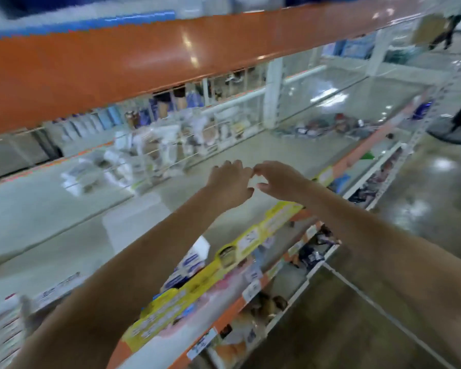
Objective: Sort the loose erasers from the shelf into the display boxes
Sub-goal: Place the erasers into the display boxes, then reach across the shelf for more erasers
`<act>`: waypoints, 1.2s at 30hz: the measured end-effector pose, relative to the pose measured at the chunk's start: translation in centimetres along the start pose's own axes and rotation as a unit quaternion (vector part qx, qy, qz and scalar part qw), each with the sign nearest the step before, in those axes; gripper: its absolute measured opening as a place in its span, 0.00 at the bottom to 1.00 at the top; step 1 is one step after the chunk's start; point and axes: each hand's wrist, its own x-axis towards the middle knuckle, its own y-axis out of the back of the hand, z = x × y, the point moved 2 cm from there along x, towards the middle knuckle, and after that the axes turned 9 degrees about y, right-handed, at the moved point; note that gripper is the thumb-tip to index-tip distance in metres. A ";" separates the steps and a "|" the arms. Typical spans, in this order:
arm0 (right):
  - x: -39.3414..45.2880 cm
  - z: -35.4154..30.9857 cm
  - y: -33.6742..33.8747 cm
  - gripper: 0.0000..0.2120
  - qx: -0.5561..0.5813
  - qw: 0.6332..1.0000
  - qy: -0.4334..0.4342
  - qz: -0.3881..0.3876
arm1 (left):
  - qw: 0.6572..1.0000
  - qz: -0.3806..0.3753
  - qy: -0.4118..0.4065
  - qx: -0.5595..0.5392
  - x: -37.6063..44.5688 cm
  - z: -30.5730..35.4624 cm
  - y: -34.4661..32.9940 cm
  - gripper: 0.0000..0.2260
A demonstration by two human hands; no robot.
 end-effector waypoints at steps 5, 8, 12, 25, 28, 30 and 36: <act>-3.0 12.1 1.6 0.21 0.002 0.998 -0.068 -0.001 | 0.999 0.005 -0.027 -0.030 7.1 10.9 -0.1 0.22; -4.7 18.4 2.3 0.23 0.007 0.996 -0.093 0.008 | 0.998 -0.005 -0.031 -0.046 11.1 16.4 -0.8 0.22; -6.2 25.1 2.7 0.24 0.024 0.989 -0.142 0.011 | 0.998 -0.026 -0.033 -0.046 16.3 21.5 -2.1 0.23; 0.8 45.3 4.1 0.24 0.028 0.985 -0.170 0.005 | 0.993 0.027 -0.049 -0.108 36.8 28.4 -3.2 0.17; 4.4 48.4 4.7 0.22 0.032 0.988 -0.151 0.027 | 0.990 0.036 0.011 -0.133 41.4 27.0 -3.7 0.19; 6.7 49.5 4.6 0.19 0.025 0.993 -0.110 0.040 | 0.990 0.028 0.027 -0.134 43.3 26.3 -4.5 0.21; 12.3 51.6 4.1 0.23 0.024 0.998 0.050 0.037 | 0.991 0.014 0.010 -0.132 47.0 25.8 -6.8 0.25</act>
